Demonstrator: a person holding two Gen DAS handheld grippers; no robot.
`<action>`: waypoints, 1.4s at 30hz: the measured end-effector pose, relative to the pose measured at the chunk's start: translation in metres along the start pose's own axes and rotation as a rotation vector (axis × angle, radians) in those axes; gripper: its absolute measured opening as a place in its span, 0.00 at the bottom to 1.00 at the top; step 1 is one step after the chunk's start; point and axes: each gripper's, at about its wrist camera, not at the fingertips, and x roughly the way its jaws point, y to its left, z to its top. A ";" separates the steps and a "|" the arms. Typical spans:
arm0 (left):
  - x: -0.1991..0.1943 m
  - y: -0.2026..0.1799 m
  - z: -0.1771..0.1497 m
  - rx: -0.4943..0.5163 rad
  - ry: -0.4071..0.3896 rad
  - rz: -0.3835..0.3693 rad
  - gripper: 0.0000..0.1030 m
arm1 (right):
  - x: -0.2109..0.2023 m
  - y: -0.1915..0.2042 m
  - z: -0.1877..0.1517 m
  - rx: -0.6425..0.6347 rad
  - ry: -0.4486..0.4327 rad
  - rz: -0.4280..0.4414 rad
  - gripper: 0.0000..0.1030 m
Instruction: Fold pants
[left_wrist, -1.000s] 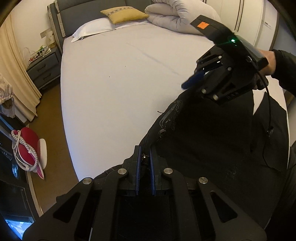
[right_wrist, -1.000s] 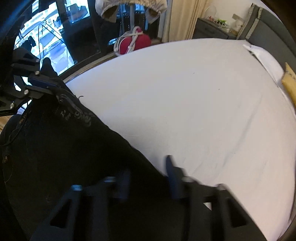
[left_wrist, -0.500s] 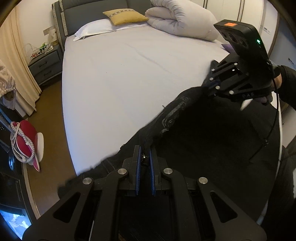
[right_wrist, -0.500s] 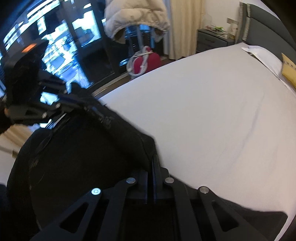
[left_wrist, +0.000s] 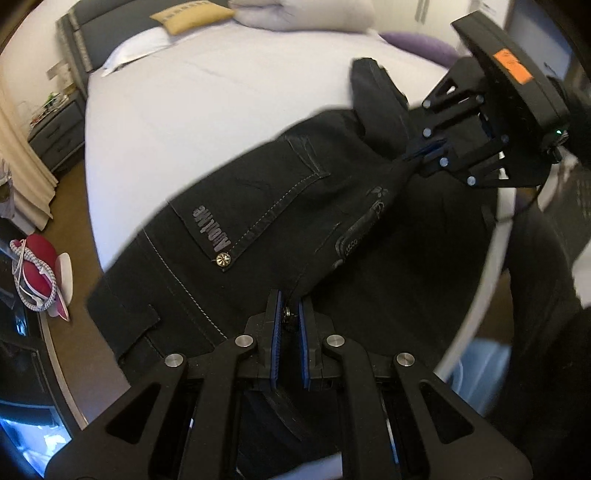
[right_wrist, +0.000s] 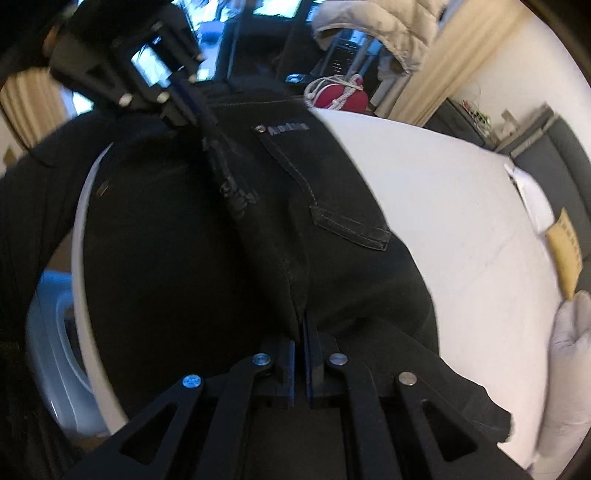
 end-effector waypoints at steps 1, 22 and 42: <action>0.001 -0.008 -0.007 0.007 0.011 0.002 0.07 | -0.001 0.014 -0.003 -0.019 0.010 -0.008 0.04; -0.017 -0.074 -0.053 0.096 0.049 0.005 0.07 | -0.006 0.091 -0.005 -0.097 0.089 -0.156 0.05; -0.050 -0.040 -0.042 0.066 0.085 -0.022 0.16 | 0.003 0.112 -0.017 -0.025 0.079 -0.203 0.07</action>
